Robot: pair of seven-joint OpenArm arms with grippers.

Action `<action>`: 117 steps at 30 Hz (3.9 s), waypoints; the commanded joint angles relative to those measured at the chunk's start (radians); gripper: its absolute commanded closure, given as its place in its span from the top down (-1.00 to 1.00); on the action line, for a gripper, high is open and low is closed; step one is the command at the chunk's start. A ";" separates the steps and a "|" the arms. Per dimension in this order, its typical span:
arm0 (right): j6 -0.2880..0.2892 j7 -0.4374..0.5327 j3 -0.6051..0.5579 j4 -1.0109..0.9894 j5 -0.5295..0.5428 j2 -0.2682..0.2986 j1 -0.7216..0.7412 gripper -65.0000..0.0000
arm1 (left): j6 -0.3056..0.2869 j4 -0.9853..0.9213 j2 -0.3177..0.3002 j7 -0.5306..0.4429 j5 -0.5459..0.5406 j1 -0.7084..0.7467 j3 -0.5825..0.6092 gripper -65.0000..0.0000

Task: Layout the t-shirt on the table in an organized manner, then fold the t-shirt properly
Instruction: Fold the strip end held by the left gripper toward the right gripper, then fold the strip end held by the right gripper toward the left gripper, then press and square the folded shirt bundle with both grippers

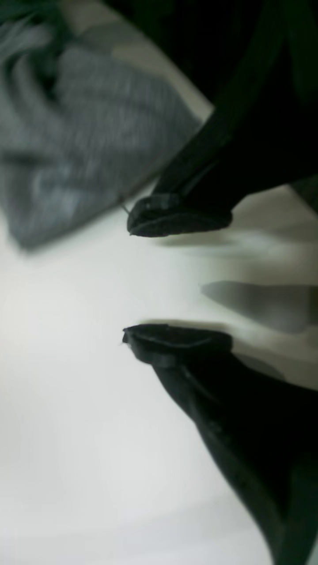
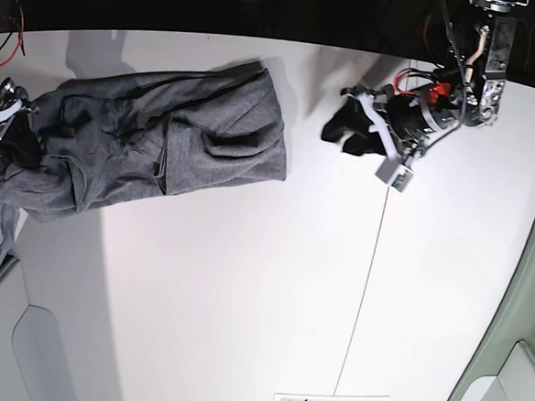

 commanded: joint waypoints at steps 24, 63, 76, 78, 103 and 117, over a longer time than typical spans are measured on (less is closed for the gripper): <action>0.014 0.116 -0.755 0.082 -0.336 -0.210 0.028 0.27 | 0.004 0.014 0.039 -0.069 0.083 -0.016 0.092 0.04; 0.000 0.246 -0.663 -0.588 -0.488 -0.149 0.484 -1.00 | -0.032 -0.124 0.083 -0.077 0.145 -0.172 0.253 -0.91; -0.002 0.191 -0.610 -0.229 -0.352 -0.102 0.129 -1.00 | -0.032 -0.365 0.069 -0.060 0.142 -0.469 0.227 -0.91; -0.006 0.191 -0.564 -0.204 -0.348 -0.102 0.127 -1.00 | -0.032 -0.356 0.067 -0.016 0.102 -0.483 0.227 -0.91; -0.009 0.085 -0.452 -0.072 -0.233 -0.117 0.101 -1.00 | -0.032 0.093 -0.210 0.067 -0.124 -0.139 0.047 -0.91; -0.014 0.187 -0.452 -0.441 -0.341 -0.177 0.249 -1.00 | -0.032 0.093 0.018 0.093 -0.190 0.048 0.043 -0.91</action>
